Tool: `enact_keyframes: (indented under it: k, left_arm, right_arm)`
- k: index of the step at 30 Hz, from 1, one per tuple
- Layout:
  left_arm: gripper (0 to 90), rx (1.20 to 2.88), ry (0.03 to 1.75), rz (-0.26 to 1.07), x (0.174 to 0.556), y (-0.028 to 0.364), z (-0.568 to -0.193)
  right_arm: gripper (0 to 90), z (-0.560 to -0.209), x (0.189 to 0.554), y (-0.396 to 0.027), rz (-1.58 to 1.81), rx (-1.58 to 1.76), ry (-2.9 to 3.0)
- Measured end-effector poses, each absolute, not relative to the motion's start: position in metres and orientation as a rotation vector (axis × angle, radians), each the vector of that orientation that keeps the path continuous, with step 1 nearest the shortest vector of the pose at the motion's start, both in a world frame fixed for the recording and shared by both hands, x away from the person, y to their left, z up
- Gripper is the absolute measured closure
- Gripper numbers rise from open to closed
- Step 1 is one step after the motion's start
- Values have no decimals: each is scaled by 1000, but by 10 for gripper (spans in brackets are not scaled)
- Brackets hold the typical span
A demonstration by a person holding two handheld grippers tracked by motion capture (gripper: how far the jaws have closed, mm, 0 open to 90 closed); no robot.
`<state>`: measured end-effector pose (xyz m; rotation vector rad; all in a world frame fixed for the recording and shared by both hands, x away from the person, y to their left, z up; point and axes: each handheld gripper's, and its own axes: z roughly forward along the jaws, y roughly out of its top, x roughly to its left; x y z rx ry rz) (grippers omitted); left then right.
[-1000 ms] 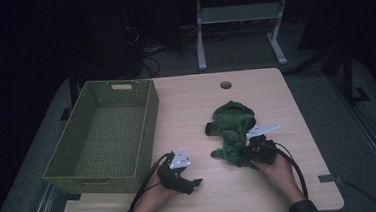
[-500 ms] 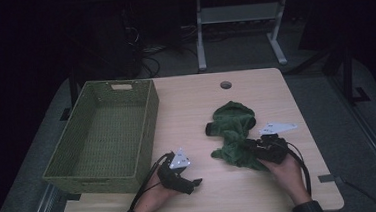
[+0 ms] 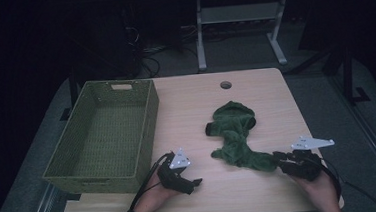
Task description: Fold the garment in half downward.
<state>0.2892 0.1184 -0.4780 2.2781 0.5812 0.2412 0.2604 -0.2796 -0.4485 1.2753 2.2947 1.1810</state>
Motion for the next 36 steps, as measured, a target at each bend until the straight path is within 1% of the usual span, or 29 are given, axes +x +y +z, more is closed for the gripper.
enact_keyframes:
  k: [5, 10, 17, 18, 20, 22, 25, 28, 36]
  left_arm:
    - [130, 2278, 581, 241, 289, 118, -478]
    - [130, 2278, 581, 241, 289, 118, -478]
    - [130, 2278, 581, 241, 289, 118, -478]
    - [130, 2278, 581, 241, 289, 118, -478]
    - [130, 2278, 581, 241, 289, 118, -478]
    - [130, 2278, 581, 241, 289, 118, -478]
    - [130, 2278, 581, 241, 289, 118, -478]
    - [130, 2278, 581, 241, 289, 118, -478]
    - [130, 2278, 581, 241, 289, 118, -478]
  right_arm:
    - [668, -457, 246, -295, 1172, 1319, 2304]
    - [665, -465, 238, -301, 1191, 1341, 2330]
    - [669, -470, 243, -293, 1179, 1323, 2383]
    - [689, -471, 245, -292, 1171, 1329, 2387]
    - [772, -471, 247, -292, 1179, 1320, 2385]
    - [817, -471, 247, -293, 1182, 1308, 2377]
    - [835, -468, 246, -294, 1186, 1292, 2376]
    - [833, -462, 245, -295, 1185, 1264, 2365]
    - [843, -445, 259, -281, 1216, 1137, 2366]
